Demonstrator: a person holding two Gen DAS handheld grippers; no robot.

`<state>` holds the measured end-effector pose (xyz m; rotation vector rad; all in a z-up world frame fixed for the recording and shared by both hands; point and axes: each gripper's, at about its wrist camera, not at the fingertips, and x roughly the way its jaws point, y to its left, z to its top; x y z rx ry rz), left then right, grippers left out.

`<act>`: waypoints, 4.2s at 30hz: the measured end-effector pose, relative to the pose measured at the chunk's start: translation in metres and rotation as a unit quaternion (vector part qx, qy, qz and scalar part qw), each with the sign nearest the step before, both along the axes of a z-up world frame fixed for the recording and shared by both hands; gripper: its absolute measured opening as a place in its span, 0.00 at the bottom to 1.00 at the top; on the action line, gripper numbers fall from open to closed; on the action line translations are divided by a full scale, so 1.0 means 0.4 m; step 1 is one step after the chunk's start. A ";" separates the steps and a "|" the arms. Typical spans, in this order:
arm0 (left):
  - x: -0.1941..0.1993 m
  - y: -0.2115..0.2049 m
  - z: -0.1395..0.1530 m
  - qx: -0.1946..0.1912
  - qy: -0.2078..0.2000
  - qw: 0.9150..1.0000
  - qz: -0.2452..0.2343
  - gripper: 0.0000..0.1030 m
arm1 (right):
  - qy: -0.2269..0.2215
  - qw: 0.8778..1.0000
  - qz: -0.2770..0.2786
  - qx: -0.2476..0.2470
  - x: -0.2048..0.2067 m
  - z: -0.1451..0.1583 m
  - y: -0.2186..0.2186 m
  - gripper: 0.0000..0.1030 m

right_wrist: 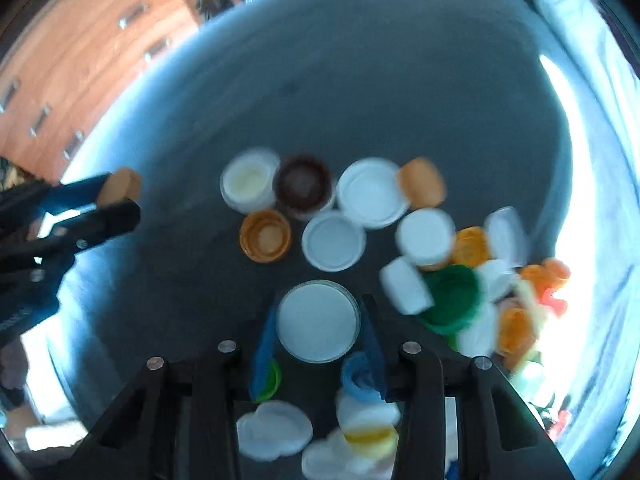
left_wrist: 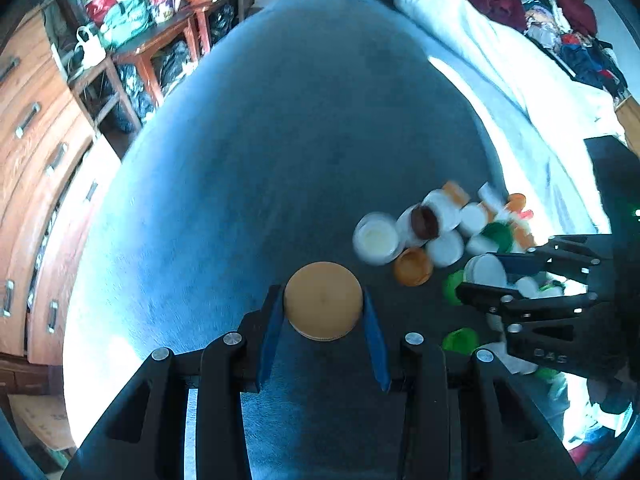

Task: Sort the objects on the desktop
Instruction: 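Grasp a tan cap with the left tool while the right tool grasps a clear cap, then carry both held caps over the blue basket, then open both tools to drop the caps into the basket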

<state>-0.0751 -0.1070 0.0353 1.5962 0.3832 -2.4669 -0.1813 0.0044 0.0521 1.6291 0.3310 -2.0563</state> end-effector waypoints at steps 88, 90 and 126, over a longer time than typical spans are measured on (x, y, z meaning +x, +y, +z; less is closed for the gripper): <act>-0.064 1.644 0.694 -0.046 0.049 0.799 -0.597 0.33 | 0.171 0.826 -0.537 0.016 0.954 0.881 1.382 0.42; -0.064 1.647 0.691 -0.045 0.047 0.799 -0.598 0.33 | 0.170 0.825 -0.539 0.017 0.956 0.880 1.384 0.42; -0.030 1.692 0.657 -0.056 0.036 0.795 -0.602 0.33 | 0.159 0.819 -0.551 0.013 1.009 0.849 1.404 0.43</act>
